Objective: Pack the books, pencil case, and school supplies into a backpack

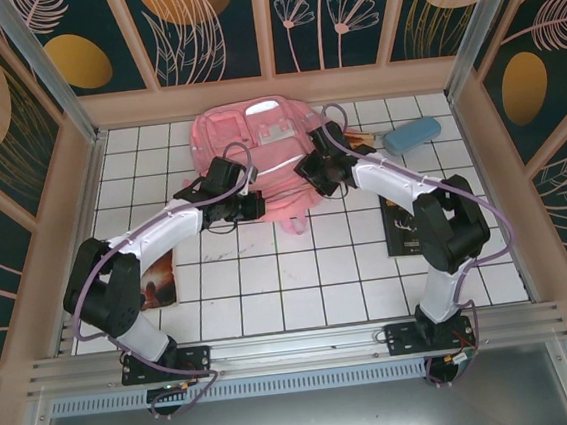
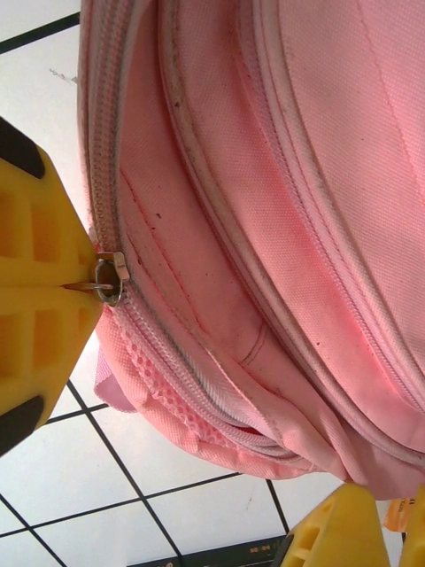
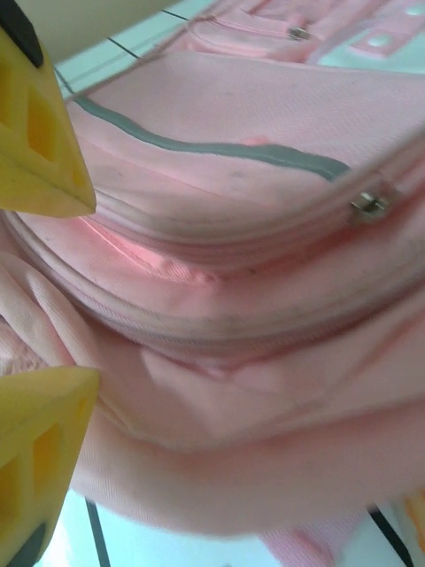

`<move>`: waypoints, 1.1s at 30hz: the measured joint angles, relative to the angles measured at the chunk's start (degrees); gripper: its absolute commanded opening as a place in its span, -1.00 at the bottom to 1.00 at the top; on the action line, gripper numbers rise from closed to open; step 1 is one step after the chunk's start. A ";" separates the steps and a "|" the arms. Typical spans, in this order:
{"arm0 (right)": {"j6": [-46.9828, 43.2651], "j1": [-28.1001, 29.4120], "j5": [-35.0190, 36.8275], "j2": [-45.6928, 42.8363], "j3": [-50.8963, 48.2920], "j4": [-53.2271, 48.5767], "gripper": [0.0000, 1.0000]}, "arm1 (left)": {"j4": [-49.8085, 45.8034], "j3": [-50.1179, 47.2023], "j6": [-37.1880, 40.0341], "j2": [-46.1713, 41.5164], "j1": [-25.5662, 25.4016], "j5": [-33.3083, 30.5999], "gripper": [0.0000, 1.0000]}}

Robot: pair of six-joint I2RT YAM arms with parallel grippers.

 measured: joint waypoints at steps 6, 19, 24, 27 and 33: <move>-0.04 -0.07 2.40 -1.20 -1.73 -1.75 -0.10 | 0.02 0.48 0.26 0.66 0.00 0.22 -1.00; -2.82 -0.83 -0.09 2.56 -0.81 -0.74 -1.00 | -1.07 1.42 1.97 0.90 -0.11 -1.44 -1.00; -6.08 -0.96 2.47 2.49 -0.57 -0.74 -1.00 | -4.48 2.32 2.95 0.90 -0.57 -6.32 -1.00; -8.50 -1.79 4.59 2.14 -0.57 -0.74 -1.00 | -6.73 2.34 3.67 0.81 0.24 -8.74 -1.00; -12.66 -3.78 6.03 -0.15 -0.59 -0.09 -1.00 | -8.17 2.34 3.87 0.22 5.46 -10.36 -1.00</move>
